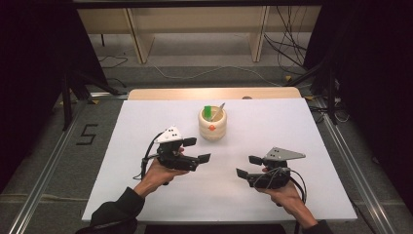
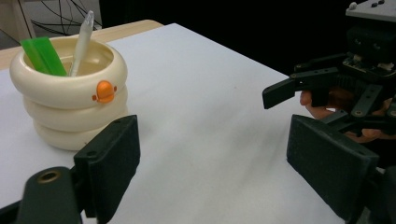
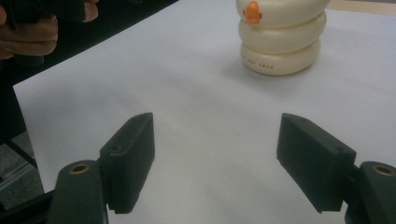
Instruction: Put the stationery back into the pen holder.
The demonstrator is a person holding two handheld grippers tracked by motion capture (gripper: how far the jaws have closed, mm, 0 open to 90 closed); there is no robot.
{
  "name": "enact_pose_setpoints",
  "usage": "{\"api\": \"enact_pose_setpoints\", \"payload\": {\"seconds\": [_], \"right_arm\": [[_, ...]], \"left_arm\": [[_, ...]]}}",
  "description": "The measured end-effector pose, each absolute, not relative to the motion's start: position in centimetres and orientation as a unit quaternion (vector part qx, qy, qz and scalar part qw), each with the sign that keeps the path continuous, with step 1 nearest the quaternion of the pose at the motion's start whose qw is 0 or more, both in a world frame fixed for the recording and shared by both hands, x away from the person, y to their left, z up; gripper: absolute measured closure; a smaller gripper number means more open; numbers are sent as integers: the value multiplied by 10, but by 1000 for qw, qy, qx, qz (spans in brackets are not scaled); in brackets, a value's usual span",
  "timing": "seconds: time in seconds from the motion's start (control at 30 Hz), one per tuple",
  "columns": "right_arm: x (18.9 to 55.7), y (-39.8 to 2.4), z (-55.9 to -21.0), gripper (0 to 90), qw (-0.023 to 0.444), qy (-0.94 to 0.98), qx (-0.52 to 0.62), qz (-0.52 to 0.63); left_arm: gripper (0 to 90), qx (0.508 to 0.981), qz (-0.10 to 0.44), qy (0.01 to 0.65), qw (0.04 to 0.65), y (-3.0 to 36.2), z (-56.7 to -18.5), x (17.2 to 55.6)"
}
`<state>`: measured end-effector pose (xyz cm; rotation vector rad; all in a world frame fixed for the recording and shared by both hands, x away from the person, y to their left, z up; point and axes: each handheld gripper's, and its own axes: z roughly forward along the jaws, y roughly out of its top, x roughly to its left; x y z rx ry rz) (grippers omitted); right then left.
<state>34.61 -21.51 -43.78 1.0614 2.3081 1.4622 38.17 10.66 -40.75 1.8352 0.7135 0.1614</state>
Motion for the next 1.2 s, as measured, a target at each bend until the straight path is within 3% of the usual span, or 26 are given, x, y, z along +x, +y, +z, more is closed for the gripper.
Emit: {"api": "enact_pose_setpoints", "payload": {"seconds": [1.2], "right_arm": [[341, -216, -441, 278, 104, 783, 366, 492]], "left_arm": [[154, 767, 97, 329, 543, 141, -435, 345]]}}
